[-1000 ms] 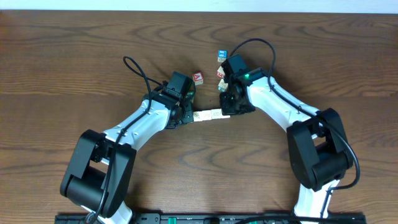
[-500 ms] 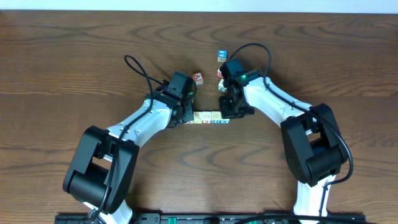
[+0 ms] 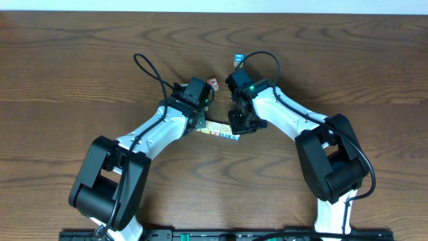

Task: Lift 5 blocks
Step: 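Lower the row back onto the table with both grippers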

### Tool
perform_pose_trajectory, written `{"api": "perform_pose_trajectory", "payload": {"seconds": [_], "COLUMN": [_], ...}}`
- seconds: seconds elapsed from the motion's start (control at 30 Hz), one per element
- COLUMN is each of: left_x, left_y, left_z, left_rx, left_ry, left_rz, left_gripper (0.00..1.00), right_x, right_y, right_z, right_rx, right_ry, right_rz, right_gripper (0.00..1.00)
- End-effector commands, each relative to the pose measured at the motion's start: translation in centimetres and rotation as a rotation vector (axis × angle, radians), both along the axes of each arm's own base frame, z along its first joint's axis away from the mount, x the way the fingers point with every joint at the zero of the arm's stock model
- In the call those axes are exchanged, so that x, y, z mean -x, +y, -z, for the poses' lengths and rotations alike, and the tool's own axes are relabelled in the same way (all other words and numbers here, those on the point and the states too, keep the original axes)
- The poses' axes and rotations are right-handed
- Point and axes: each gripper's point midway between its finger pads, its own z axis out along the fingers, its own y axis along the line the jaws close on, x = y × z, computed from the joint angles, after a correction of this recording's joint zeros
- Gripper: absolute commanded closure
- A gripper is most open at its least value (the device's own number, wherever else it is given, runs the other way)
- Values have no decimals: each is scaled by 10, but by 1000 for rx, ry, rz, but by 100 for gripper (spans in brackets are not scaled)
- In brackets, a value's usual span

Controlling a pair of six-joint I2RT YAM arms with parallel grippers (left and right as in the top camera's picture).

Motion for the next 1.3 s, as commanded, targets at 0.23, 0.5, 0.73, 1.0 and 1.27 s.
{"api": "perform_pose_trajectory", "payload": {"seconds": [0.23,0.5,0.73,1.0,1.27], "left_x": [9,13,13,13,16], "left_y": [-44,-42,-42,-42,-43], "left_z": [-5,-4,-4,-4,-3], "left_rx": [109,101,102,101,112], "left_ry": [40,57,56,56,70], "left_rz": [108,107,107,107,96], "left_gripper": [92,92,76,76,75], "right_x": [7,6,6,-9,-1], "right_y": [12,-12,-10,-7,-11], "right_z": [3,3,3,0,0], "right_rx": [-67,-45,-57,-84,-67], "right_ry": [61,102,102,46,77], "right_rz": [0,48,42,49,50], "right_gripper": [99,99,99,99,99]}}
